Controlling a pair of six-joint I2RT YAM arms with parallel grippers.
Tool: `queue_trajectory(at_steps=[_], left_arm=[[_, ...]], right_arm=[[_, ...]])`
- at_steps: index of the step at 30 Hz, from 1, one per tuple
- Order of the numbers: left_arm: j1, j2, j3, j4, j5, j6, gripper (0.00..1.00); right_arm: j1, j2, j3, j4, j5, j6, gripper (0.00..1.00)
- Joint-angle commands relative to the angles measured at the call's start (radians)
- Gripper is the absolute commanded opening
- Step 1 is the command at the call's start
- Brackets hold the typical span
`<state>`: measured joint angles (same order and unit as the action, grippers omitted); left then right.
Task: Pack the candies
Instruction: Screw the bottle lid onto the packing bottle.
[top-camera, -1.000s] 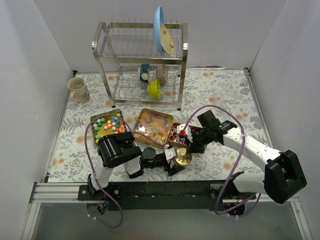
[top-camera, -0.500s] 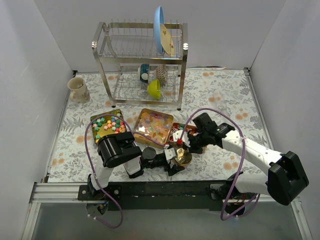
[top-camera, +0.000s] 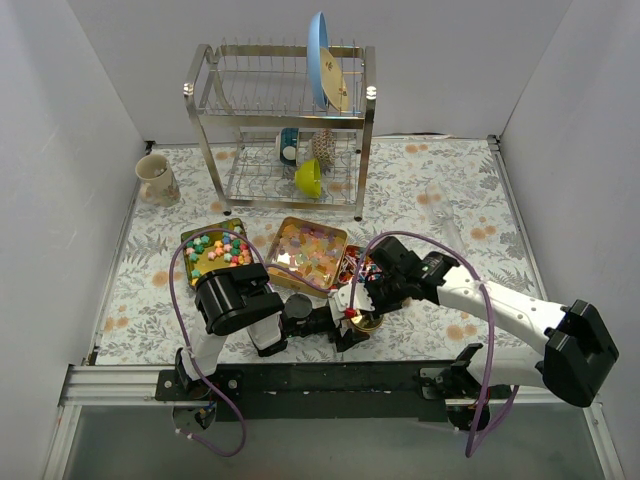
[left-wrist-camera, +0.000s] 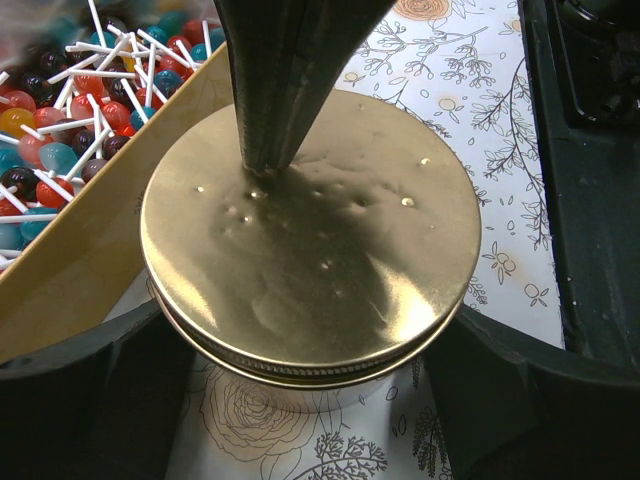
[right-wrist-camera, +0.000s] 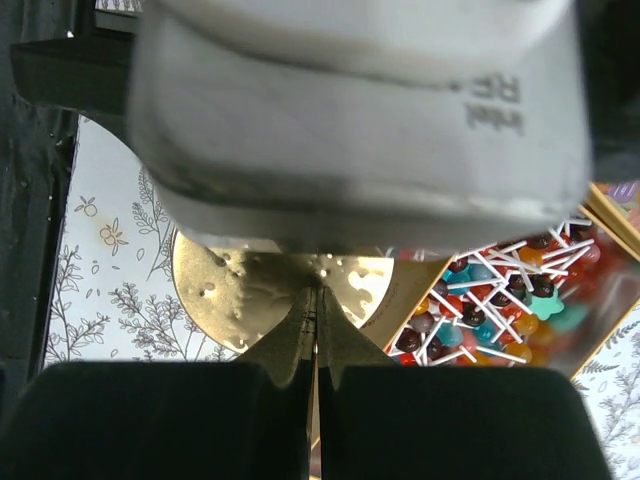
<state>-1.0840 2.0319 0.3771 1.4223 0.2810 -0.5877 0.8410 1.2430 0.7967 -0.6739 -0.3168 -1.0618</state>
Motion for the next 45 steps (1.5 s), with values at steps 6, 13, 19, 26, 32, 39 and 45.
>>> queue_trajectory(at_steps=[6, 13, 19, 26, 32, 39, 45], left_arm=[[0.026, 0.086, -0.069, 0.29, -0.085, 0.037, 0.0], [0.03, 0.079, -0.078, 0.277, -0.085, 0.034, 0.0], [0.03, 0.076, -0.081, 0.274, -0.069, 0.037, 0.0], [0.03, 0.056, -0.096, 0.236, -0.032, 0.04, 0.0], [0.03, 0.054, -0.098, 0.224, -0.034, 0.032, 0.0], [0.03, 0.068, -0.08, 0.225, -0.04, 0.017, 0.0], [0.03, 0.073, -0.067, 0.236, -0.046, -0.004, 0.0]], right_arm=[[0.007, 0.041, -0.068, -0.468, 0.075, 0.055, 0.01], [-0.069, -0.123, 0.079, -0.408, -0.07, 0.117, 0.63], [-0.112, -0.162, 0.072, -0.316, -0.067, 0.111, 0.73], [-0.18, -0.028, 0.121, -0.156, -0.168, -0.016, 0.76], [-0.183, 0.102, 0.191, -0.157, -0.231, -0.203, 0.88], [-0.181, 0.197, 0.271, -0.279, -0.272, -0.352, 0.98], [-0.177, 0.24, 0.294, -0.38, -0.286, -0.49, 0.98]])
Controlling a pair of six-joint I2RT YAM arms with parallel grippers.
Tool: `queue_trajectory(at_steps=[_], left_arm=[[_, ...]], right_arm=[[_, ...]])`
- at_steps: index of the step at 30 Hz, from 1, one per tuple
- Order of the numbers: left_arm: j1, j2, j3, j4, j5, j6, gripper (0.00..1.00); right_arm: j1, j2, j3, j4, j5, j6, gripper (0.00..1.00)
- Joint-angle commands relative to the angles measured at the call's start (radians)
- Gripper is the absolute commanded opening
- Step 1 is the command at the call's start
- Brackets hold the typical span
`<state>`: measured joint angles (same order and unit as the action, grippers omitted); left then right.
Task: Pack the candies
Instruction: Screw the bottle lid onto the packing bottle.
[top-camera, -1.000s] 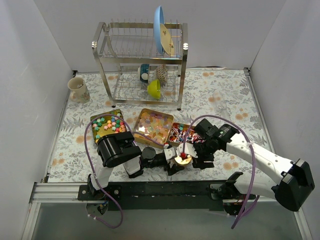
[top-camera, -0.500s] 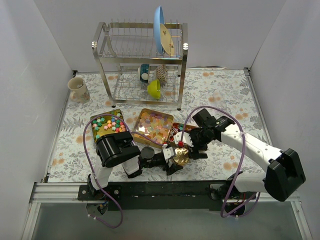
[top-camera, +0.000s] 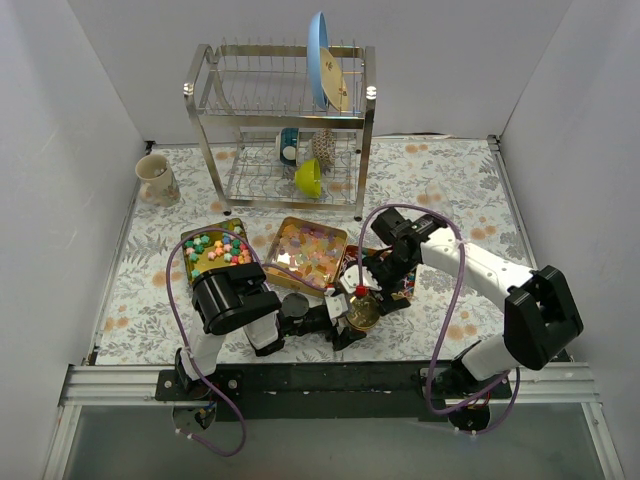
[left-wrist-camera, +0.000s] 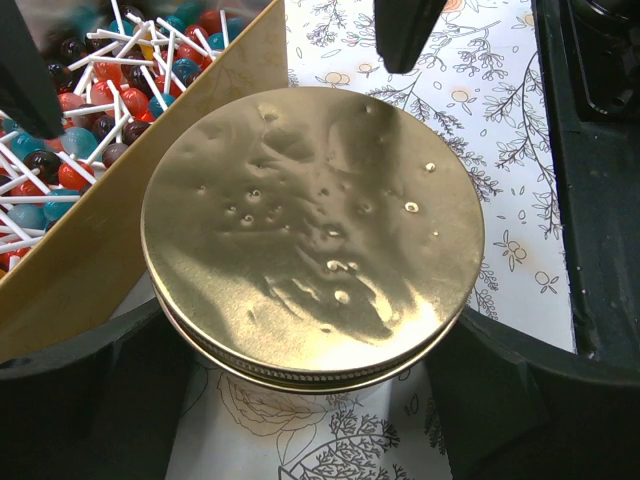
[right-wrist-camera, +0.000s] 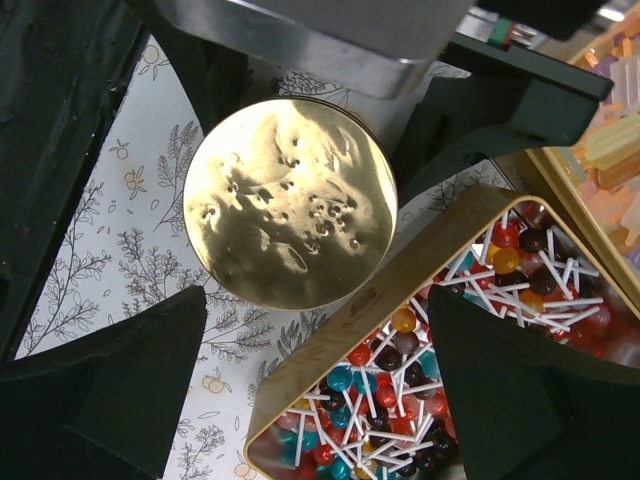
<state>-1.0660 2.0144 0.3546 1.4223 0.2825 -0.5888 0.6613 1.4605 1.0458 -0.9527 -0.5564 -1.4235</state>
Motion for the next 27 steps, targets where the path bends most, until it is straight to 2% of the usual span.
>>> queue_trajectory(at_steps=[1, 8, 16, 19, 23, 27], left_arm=[[0.012, 0.092, -0.045, 0.239, -0.048, -0.006, 0.0], [0.012, 0.095, -0.046, 0.25, -0.06, -0.006, 0.0], [0.012, 0.093, -0.049, 0.253, -0.072, -0.006, 0.0], [0.012, 0.089, -0.054, 0.253, -0.075, -0.003, 0.0], [0.014, 0.086, -0.052, 0.251, -0.075, -0.002, 0.0], [0.012, 0.089, -0.045, 0.251, -0.074, 0.0, 0.0]], right_arm=[[0.004, 0.029, 0.045, -0.101, -0.051, -0.133, 0.98], [0.02, 0.098, 0.066, -0.077, -0.063, -0.135, 0.98], [0.055, 0.103, 0.05, -0.067, -0.112, -0.132, 0.98], [0.058, 0.086, 0.011, -0.041, -0.12, -0.094, 0.96], [0.064, 0.052, -0.053, 0.041, -0.108, -0.005, 0.86], [0.064, 0.002, -0.139, 0.129, -0.085, 0.15, 0.89]])
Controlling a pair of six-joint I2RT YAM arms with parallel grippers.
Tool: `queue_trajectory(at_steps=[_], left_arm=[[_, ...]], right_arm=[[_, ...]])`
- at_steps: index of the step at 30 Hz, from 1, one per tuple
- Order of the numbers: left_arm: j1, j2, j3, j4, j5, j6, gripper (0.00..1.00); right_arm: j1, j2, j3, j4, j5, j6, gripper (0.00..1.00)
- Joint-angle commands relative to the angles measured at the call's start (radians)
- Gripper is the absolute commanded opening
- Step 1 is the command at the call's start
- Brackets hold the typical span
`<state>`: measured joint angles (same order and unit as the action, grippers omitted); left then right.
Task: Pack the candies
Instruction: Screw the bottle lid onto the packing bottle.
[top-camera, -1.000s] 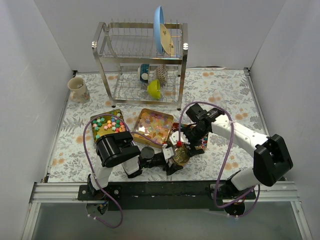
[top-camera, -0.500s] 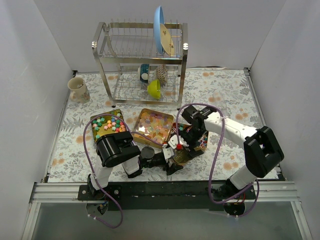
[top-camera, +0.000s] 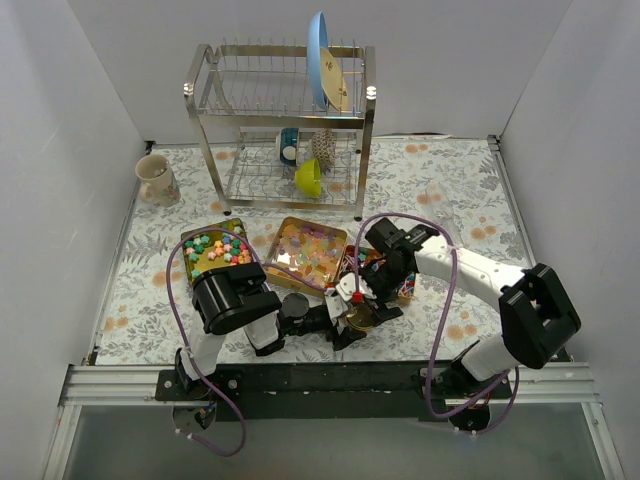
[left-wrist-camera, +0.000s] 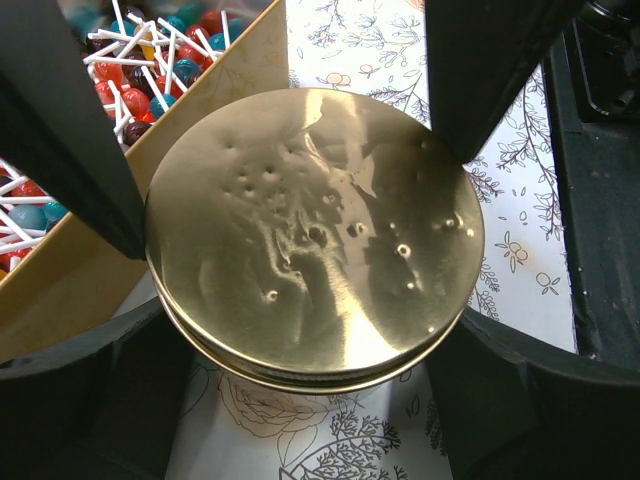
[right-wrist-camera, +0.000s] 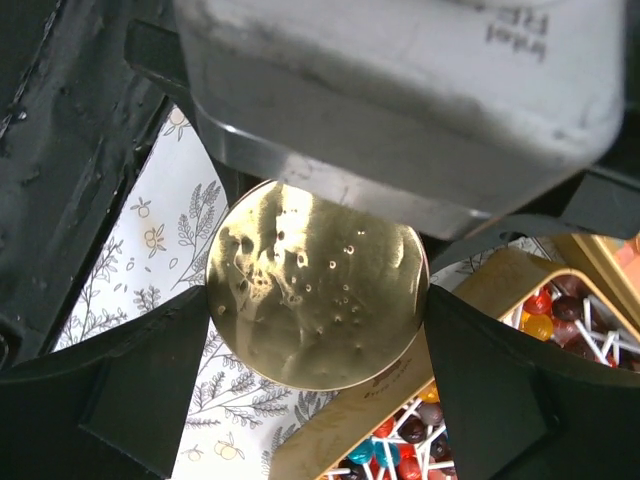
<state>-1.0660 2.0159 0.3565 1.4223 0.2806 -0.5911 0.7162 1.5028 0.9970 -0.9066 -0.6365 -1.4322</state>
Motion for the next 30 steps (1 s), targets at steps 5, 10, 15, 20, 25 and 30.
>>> queue_trajectory(at_steps=[5, 10, 15, 20, 25, 30], left_arm=[[0.012, 0.093, -0.03, 0.239, -0.066, -0.001, 0.0], [0.012, 0.093, -0.024, 0.237, -0.051, 0.008, 0.0], [0.014, 0.09, -0.027, 0.239, -0.05, 0.016, 0.0], [0.014, 0.086, -0.045, 0.242, -0.055, 0.013, 0.0], [0.018, 0.08, -0.063, 0.247, -0.047, 0.024, 0.0], [0.017, 0.083, -0.062, 0.248, -0.044, 0.031, 0.0]], right_arm=[[0.012, -0.066, -0.104, 0.199, 0.037, 0.422, 0.98], [0.011, -0.11, -0.109, 0.218, 0.053, 0.552, 0.98], [-0.003, -0.157, -0.129, 0.173, 0.1, 0.59, 0.98], [-0.021, -0.202, -0.17, 0.132, 0.098, 0.585, 0.98], [-0.026, -0.228, -0.227, 0.149, 0.147, 0.559, 0.98], [-0.04, -0.228, -0.248, 0.117, 0.19, 0.523, 0.98]])
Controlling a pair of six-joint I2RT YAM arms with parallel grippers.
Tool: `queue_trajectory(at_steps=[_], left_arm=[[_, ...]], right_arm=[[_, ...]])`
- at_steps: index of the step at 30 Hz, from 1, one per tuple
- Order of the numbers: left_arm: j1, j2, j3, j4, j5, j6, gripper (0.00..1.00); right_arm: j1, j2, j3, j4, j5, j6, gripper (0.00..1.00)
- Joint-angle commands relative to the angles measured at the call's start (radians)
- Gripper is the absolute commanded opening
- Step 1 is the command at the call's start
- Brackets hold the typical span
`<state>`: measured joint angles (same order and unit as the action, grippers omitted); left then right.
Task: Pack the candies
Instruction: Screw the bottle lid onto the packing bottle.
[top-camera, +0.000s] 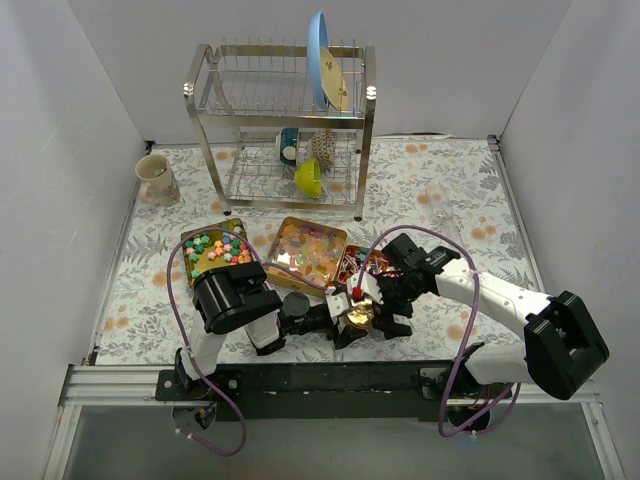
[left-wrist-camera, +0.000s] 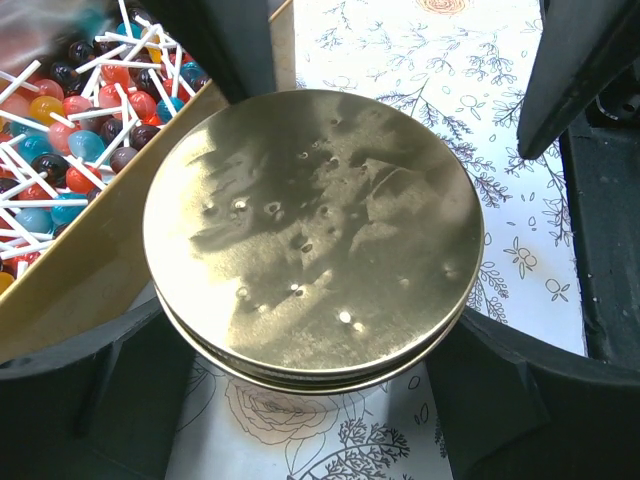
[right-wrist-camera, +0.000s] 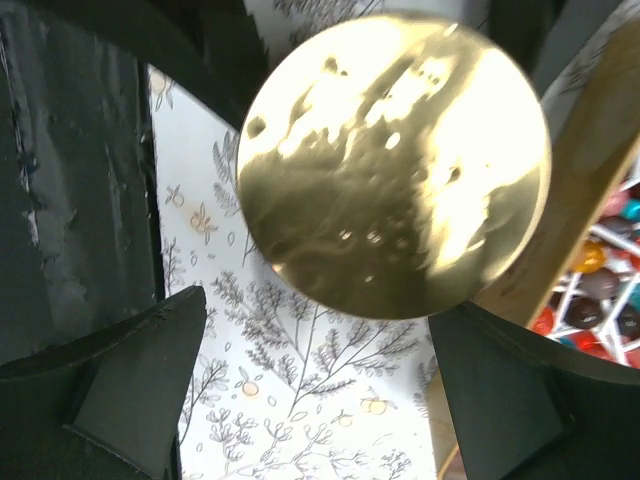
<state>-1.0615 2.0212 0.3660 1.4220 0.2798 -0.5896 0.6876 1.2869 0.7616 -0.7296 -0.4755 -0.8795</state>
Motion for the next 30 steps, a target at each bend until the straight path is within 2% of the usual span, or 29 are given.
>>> queue_trajectory(at_steps=[1, 4, 6, 8, 9, 13, 18, 30], left_arm=[[0.014, 0.082, -0.07, 0.252, -0.045, 0.03, 0.0], [0.014, 0.083, -0.07, 0.261, -0.036, 0.033, 0.0], [0.014, 0.083, -0.067, 0.258, -0.018, 0.036, 0.0], [0.014, 0.086, -0.065, 0.256, -0.011, 0.037, 0.0], [0.014, 0.088, -0.065, 0.258, -0.011, 0.037, 0.0], [0.014, 0.082, -0.065, 0.246, -0.007, 0.036, 0.0], [0.014, 0.059, -0.075, 0.215, -0.01, 0.034, 0.0], [0.014, 0.07, -0.078, 0.23, -0.037, 0.027, 0.0]], right_arm=[[-0.014, -0.008, -0.01, -0.086, 0.049, -0.054, 0.98], [-0.083, 0.002, 0.05, -0.204, 0.019, -0.081, 0.96], [-0.221, -0.004, 0.135, -0.244, -0.058, -0.096, 0.95], [-0.317, -0.004, 0.192, -0.272, -0.107, -0.139, 0.94], [-0.326, -0.001, 0.243, -0.268, -0.139, -0.142, 0.94], [-0.304, 0.054, 0.333, -0.222, -0.23, -0.176, 0.98], [-0.203, 0.231, 0.461, -0.329, -0.284, -0.304, 0.95], [-0.065, 0.348, 0.461, -0.386, -0.285, -0.478, 0.96]])
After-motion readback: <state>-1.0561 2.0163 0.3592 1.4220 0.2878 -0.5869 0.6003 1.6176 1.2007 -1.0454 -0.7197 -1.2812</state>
